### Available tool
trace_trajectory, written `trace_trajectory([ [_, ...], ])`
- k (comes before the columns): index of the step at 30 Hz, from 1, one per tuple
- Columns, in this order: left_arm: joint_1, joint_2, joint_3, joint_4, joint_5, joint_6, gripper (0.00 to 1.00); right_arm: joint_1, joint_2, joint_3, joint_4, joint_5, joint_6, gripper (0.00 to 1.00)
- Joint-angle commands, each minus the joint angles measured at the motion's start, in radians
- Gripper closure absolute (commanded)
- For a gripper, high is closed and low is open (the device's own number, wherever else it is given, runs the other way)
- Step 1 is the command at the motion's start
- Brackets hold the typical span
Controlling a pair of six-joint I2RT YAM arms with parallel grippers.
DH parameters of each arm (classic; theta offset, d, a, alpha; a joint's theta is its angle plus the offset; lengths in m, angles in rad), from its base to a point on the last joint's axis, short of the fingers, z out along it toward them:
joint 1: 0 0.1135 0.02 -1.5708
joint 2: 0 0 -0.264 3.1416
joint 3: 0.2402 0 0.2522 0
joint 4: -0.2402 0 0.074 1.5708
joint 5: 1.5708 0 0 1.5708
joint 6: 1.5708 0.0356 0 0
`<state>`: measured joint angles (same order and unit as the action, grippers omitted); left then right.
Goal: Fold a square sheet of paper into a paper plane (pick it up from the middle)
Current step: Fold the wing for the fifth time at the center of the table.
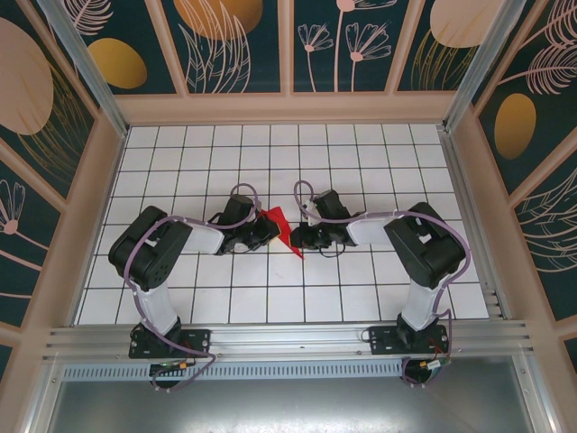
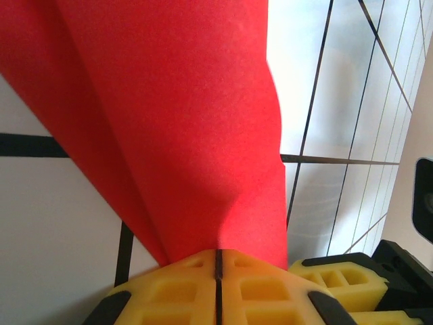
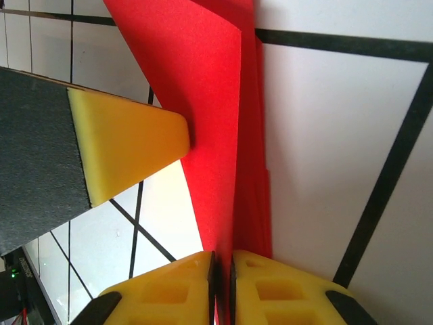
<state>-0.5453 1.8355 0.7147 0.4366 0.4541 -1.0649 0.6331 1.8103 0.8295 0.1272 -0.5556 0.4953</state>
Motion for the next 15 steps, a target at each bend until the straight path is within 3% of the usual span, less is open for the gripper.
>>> trace_trajectory([
  [1, -0.007, 0.043, 0.011, -0.059, -0.074, 0.040, 0.89, 0.005, 0.030, -0.014, 0.002, -0.026, 0.005, 0.86],
  [15, -0.027, -0.042, -0.026, 0.096, 0.009, 0.069, 0.81, -0.012, 0.062, -0.041, 0.054, -0.064, 0.039, 0.91],
])
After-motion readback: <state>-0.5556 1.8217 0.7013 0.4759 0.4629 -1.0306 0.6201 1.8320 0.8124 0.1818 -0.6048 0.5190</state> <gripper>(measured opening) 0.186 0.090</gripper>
